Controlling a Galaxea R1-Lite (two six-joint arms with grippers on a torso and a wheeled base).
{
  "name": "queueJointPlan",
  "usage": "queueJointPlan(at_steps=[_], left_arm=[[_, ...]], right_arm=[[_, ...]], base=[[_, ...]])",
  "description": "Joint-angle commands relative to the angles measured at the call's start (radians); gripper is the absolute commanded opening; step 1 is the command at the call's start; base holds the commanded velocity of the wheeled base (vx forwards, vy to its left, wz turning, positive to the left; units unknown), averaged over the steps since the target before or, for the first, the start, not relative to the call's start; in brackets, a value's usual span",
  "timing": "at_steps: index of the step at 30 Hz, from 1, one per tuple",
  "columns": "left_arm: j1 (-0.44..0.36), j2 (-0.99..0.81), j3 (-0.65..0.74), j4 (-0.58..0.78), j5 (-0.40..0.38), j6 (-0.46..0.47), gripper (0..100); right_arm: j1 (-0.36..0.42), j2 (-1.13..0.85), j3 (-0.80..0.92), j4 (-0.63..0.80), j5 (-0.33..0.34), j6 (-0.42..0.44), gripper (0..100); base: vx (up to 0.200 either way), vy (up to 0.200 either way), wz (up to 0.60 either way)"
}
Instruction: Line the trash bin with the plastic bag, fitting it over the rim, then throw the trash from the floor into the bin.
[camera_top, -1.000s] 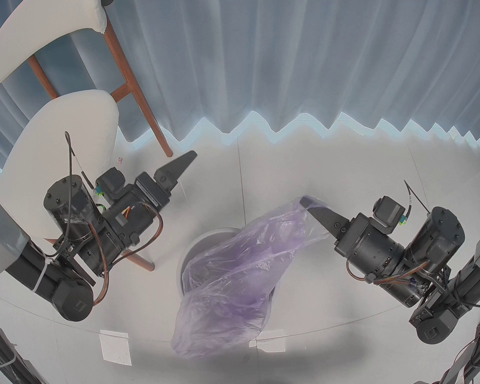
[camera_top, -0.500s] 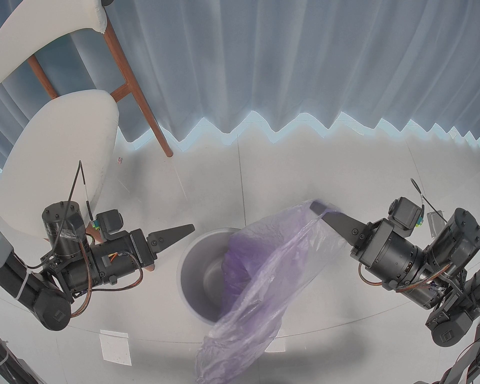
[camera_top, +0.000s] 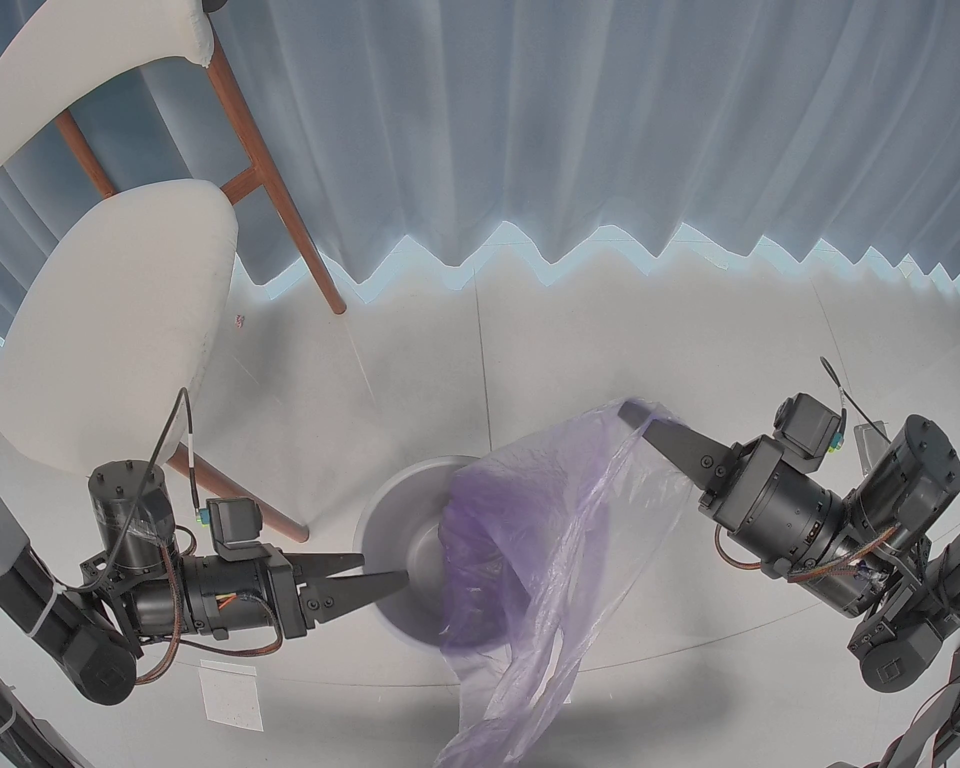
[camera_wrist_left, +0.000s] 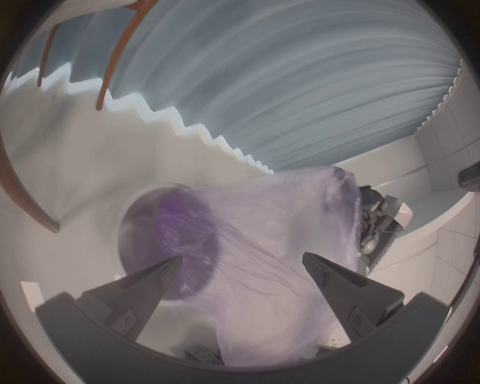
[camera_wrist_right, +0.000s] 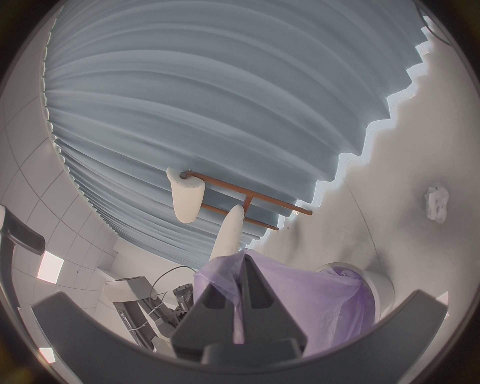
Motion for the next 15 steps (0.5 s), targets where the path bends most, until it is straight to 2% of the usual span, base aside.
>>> queueJointPlan(at_steps=[1,4,8,15], left_arm=[[-0.043,-0.051,0.047,-0.003,-0.038,0.004,100],[-0.086,-0.067,0.074,-0.003,-0.037,0.018,100],[-0.171,-0.049,0.116,-0.003,-0.026,0.129,100],[-0.194,0.038,0.133,-0.072,0.014,0.147,100]], right_arm=[[-0.005,0.038,-0.015,-0.013,-0.012,-0.002,0],[-0.019,0.055,-0.029,-0.012,-0.024,-0.002,0],[-0.033,0.102,-0.067,-0.012,-0.067,0.005,0],[-0.033,0.145,-0.110,-0.012,-0.130,0.013,0]], base=[[0.000,0.000,0.00],[0.000,0.000,0.00],[0.000,0.000,0.00],[0.000,0.000,0.00]])
